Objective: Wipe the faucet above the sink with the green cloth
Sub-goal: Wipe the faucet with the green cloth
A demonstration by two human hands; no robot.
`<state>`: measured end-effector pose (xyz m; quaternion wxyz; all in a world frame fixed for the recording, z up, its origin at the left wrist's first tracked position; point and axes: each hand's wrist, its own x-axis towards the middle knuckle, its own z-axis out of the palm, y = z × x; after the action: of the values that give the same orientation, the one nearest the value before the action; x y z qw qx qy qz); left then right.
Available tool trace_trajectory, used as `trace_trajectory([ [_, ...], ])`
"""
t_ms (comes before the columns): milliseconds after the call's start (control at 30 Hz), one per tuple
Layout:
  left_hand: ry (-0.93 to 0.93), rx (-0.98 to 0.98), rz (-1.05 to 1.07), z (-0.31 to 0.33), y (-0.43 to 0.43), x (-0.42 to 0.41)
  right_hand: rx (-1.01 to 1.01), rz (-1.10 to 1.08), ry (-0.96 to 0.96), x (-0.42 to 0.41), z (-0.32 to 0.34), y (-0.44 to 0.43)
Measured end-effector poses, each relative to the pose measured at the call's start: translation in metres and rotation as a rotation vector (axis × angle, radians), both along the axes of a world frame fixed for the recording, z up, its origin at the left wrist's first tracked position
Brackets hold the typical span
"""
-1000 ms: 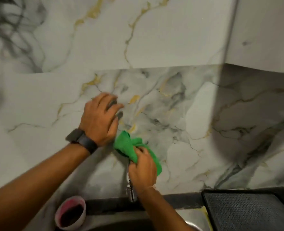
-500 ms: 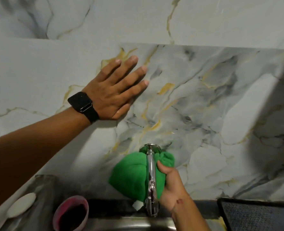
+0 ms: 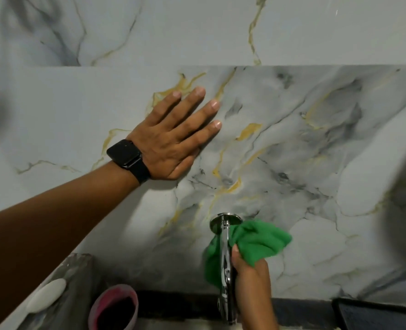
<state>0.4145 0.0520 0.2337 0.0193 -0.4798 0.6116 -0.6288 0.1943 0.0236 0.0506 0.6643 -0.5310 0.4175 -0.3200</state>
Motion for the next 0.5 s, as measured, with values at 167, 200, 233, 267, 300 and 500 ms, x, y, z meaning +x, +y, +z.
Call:
trace_trajectory([
  [167,0.023,0.018,0.016,-0.007,0.004,0.005,-0.918,0.126,0.656,0.008,0.031,0.012],
  [200,0.021,0.018,0.023,-0.004,0.004,0.006,-0.994,0.147,0.746,0.011,0.040,0.012],
  [233,0.019,0.015,0.030,0.000,0.003,0.008,-1.053,0.173,0.829,0.015,0.049,0.014],
  [267,0.020,0.012,0.036,0.003,0.004,0.009,-1.112,0.199,0.906,0.018,0.056,0.016],
  [300,0.026,0.010,0.037,0.005,0.006,0.010,-1.188,0.227,0.966,0.020,0.059,0.018],
  [500,0.041,0.011,0.002,0.002,0.009,0.002,-1.717,0.458,1.276,0.022,0.060,0.024],
])
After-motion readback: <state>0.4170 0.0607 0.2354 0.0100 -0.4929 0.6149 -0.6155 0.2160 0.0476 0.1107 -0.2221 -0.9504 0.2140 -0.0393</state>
